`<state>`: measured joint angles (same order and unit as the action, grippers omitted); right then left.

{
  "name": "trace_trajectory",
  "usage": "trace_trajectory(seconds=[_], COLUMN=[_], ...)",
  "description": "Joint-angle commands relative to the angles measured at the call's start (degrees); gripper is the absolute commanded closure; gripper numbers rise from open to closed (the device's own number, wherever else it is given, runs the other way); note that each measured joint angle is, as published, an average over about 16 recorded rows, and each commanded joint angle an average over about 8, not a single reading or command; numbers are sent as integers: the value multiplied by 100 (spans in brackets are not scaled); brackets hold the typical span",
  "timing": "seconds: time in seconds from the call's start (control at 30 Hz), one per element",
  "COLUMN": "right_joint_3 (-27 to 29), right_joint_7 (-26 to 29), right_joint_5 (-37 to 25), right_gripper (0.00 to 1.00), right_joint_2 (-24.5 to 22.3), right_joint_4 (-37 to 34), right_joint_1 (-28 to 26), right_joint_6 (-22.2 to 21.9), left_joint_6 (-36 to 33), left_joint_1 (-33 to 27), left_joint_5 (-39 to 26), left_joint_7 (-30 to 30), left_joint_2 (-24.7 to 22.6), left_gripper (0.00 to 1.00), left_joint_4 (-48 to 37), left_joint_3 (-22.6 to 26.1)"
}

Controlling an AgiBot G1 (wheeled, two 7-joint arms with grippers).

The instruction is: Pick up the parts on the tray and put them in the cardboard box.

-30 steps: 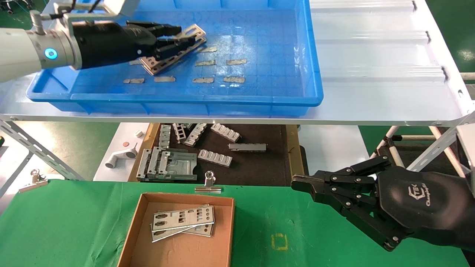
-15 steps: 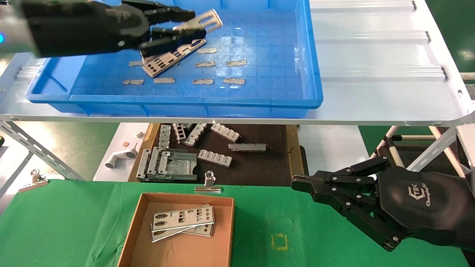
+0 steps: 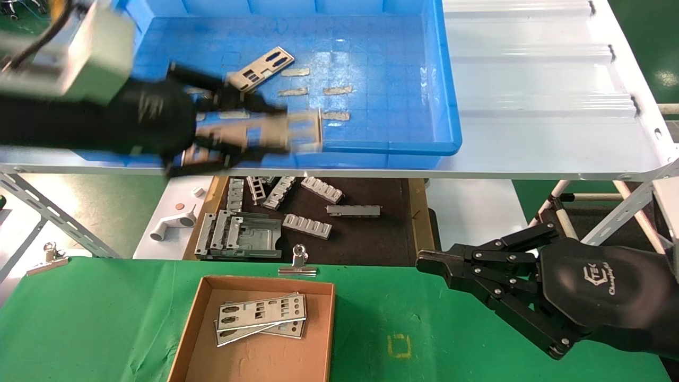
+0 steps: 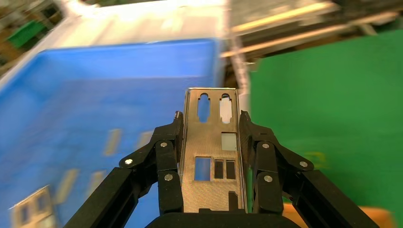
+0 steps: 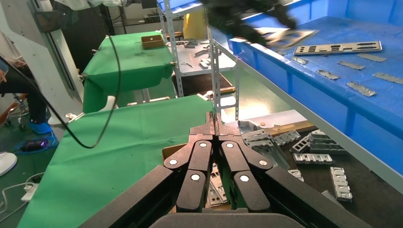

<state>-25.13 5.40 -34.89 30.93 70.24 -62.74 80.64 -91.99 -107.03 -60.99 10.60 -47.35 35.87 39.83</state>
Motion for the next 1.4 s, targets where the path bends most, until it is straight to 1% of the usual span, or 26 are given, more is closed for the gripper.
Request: trace_trajectory(seconds=[0.03, 0.17, 0.3, 0.4, 0.6, 0.77, 0.83, 0.9, 0.97, 1.0, 1.1, 1.17, 1.23, 1.27, 1.4], right_joint_3=[0, 0, 0, 0, 0, 0, 0, 0, 0, 0, 0, 0, 0, 0, 0], right_joint_7=[0, 0, 0, 0, 0, 0, 0, 0, 0, 0, 0, 0, 0, 0, 0], right_joint_5=[0, 0, 0, 0, 0, 0, 0, 0, 0, 0, 0, 0, 0, 0, 0], right_gripper=[100, 100, 100, 100, 100, 100, 100, 100, 100, 100, 100, 100, 100, 100, 100], right_joint_2=[0, 0, 0, 0, 0, 0, 0, 0, 0, 0, 0, 0, 0, 0, 0], right_joint_4=[0, 0, 0, 0, 0, 0, 0, 0, 0, 0, 0, 0, 0, 0, 0], right_joint_1=[0, 0, 0, 0, 0, 0, 0, 0, 0, 0, 0, 0, 0, 0, 0], right_joint_6=[0, 0, 0, 0, 0, 0, 0, 0, 0, 0, 0, 0, 0, 0, 0], left_joint_6=[15, 95, 310, 642, 1494, 1927, 2062, 2179, 2265, 2302, 2375, 2390, 2386, 2373, 2247], left_joint_1=[231, 544, 929, 1283, 1974, 2276, 2337, 2381, 2416, 2428, 2453, 2449, 2431, 2419, 2364], left_joint_5=[391, 696, 591, 337, -188, -495, -567, -596, -592, -589, -561, -541, -529, -524, -503], left_joint_7=[-166, -309, -310, -183, 167, 284, 307, 327, 361, 388, 457, 498, 525, 533, 547], left_joint_2=[336, 740, 821, 725, 357, 66, -27, -107, -175, -205, -288, -331, -370, -387, -436], left_gripper=[100, 100, 100, 100, 100, 100, 98, 90, 78, 67, 32, 15, 2, 0, 0], left_joint_4=[740, 1432, 1658, 1671, 1518, 1263, 1139, 1017, 898, 840, 661, 543, 420, 361, 159], left_joint_3=[247, 676, 1035, 1235, 1519, 1690, 1723, 1730, 1721, 1715, 1691, 1676, 1667, 1665, 1672])
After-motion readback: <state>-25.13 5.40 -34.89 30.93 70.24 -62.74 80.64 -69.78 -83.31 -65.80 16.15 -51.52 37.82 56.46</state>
